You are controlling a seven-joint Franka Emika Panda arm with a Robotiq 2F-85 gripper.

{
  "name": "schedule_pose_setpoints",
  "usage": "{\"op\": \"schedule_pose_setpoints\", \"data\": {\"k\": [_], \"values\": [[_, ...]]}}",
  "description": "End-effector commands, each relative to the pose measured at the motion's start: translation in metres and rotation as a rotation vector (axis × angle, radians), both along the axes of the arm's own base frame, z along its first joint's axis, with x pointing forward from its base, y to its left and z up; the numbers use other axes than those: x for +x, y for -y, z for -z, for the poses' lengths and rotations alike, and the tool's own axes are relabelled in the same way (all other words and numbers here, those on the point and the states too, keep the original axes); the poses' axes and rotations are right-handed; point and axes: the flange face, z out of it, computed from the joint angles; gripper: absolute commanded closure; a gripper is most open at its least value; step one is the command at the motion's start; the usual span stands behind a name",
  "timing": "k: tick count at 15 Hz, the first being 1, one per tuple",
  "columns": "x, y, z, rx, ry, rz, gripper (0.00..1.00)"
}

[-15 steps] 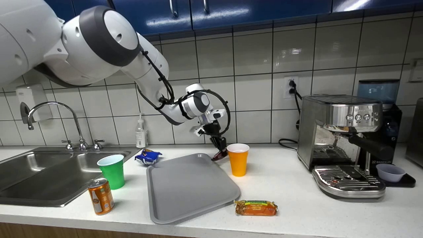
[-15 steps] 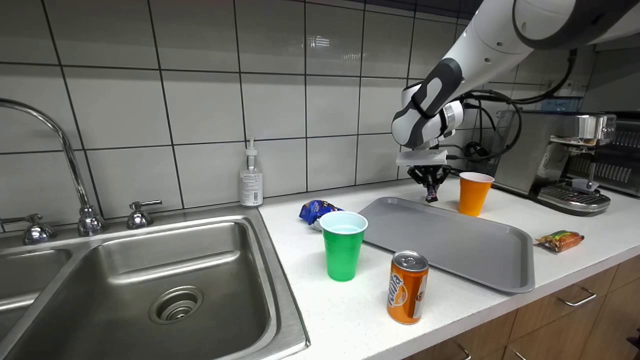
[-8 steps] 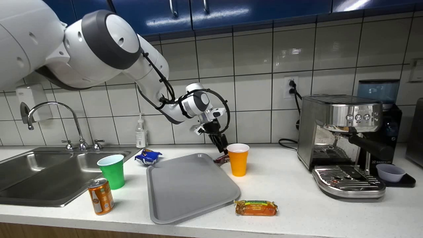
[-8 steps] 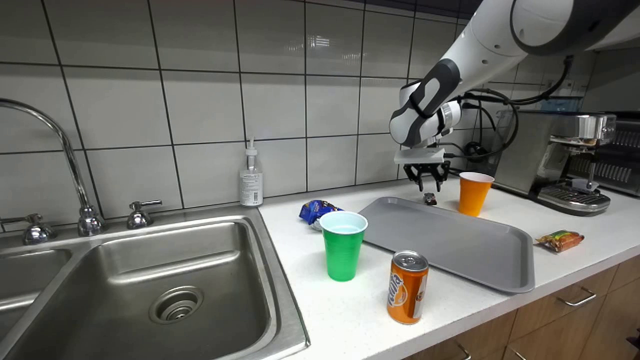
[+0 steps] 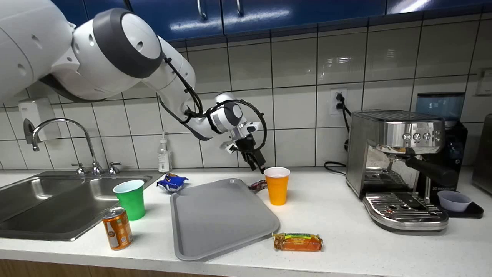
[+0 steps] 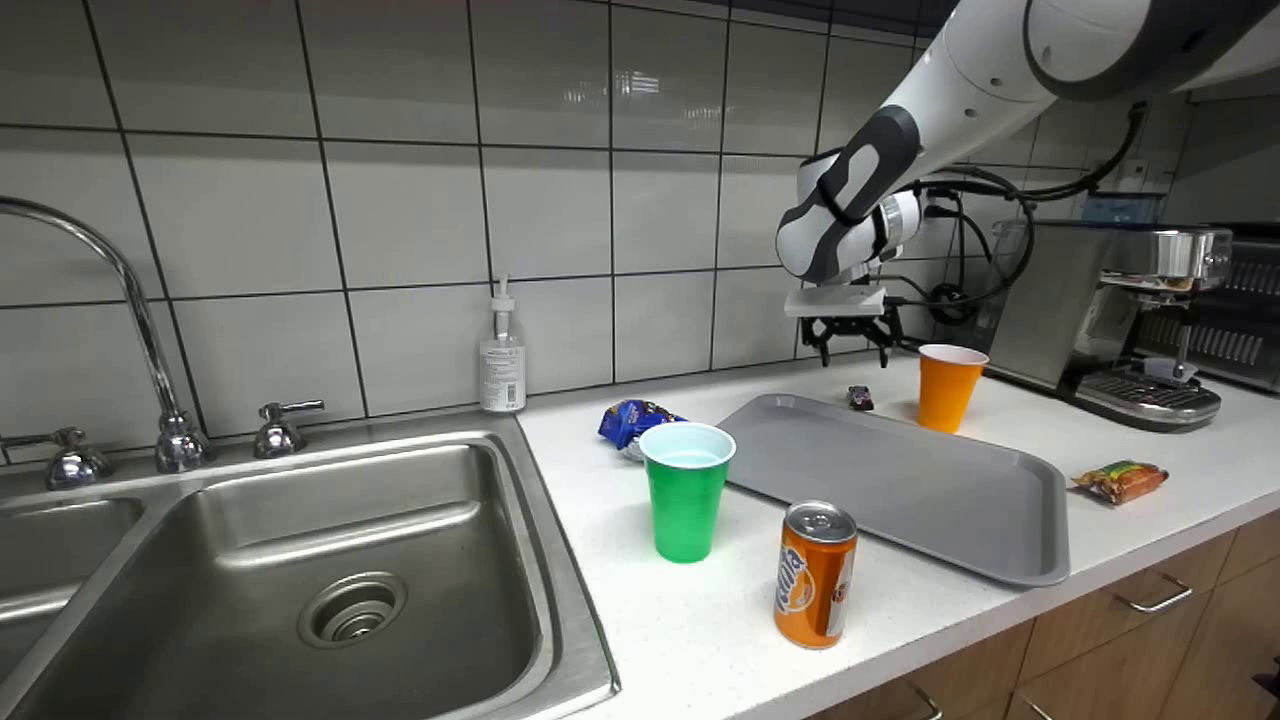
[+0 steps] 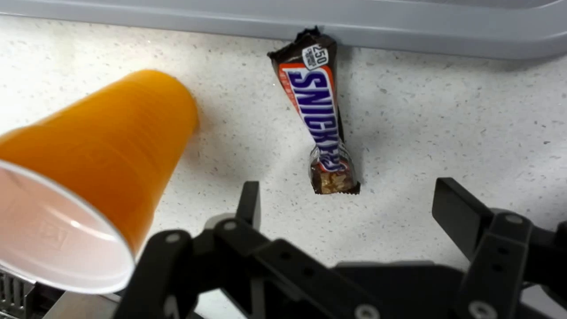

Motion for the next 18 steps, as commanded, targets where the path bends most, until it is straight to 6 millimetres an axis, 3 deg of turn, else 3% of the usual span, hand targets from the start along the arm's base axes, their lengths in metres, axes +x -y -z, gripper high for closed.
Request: {"op": "schedule_pose_setpoints", "data": {"k": [1,10,18], "values": [[-0.002,-0.002,-0.023,0.021,0.01,-0.008,0.0],[-0.01,0.0,-0.057,0.017,0.045,-0.007,0.0],[-0.04,0.019,-0.071,0.035,0.034,0.028,0.0]]}}
